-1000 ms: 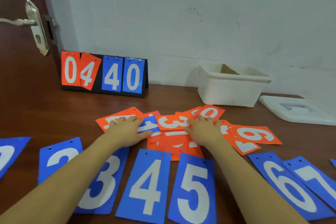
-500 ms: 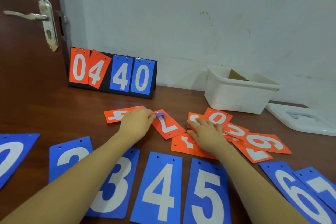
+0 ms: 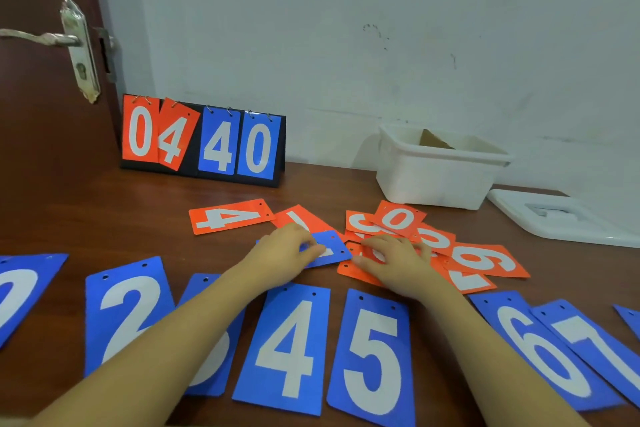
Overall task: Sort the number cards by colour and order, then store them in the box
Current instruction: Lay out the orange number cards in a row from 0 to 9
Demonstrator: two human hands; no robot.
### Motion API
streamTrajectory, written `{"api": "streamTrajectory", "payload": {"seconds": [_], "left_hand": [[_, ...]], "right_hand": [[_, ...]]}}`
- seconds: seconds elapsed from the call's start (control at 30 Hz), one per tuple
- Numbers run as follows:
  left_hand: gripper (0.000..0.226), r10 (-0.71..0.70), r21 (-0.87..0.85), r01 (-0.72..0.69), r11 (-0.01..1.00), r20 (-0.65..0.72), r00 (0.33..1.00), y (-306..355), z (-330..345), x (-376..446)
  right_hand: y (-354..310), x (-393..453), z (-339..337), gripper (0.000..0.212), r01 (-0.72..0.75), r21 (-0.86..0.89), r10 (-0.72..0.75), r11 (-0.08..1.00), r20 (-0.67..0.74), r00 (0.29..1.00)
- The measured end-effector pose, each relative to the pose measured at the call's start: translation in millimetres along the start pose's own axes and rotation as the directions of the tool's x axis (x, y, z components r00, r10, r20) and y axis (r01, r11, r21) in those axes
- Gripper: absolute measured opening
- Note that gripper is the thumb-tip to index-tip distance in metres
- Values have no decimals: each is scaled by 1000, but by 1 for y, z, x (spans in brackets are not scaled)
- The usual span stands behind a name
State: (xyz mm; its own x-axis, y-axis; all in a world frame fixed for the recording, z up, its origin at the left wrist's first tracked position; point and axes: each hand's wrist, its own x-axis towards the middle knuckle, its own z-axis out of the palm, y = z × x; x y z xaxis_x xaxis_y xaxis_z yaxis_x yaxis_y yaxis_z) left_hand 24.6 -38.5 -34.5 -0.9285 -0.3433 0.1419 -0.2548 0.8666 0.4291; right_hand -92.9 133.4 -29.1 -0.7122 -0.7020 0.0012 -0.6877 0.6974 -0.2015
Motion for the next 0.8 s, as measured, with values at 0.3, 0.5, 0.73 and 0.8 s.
{"api": "streamTrajectory", "payload": {"seconds": [0.3,0.5,0.73,0.8], "left_hand": [[61,-68,162,59,985,54,996,-11,-8,11],[57,-80,248,57,967,83,993,-11,-5,14],[50,-117,180,128,975,-71,991,-16,-5,10],[43,-99,42,106,993,-148,984,-21,-6,9]], "right_hand": [[-12,5,1,59,52,-15,-51,999,29,998],[3,-6,-5,61,-5,12,4,1000,103,995],[-3,2,4,58,59,113,-63,992,37,997],[2,10,2,48,25,204,4,979,-143,990]]}}
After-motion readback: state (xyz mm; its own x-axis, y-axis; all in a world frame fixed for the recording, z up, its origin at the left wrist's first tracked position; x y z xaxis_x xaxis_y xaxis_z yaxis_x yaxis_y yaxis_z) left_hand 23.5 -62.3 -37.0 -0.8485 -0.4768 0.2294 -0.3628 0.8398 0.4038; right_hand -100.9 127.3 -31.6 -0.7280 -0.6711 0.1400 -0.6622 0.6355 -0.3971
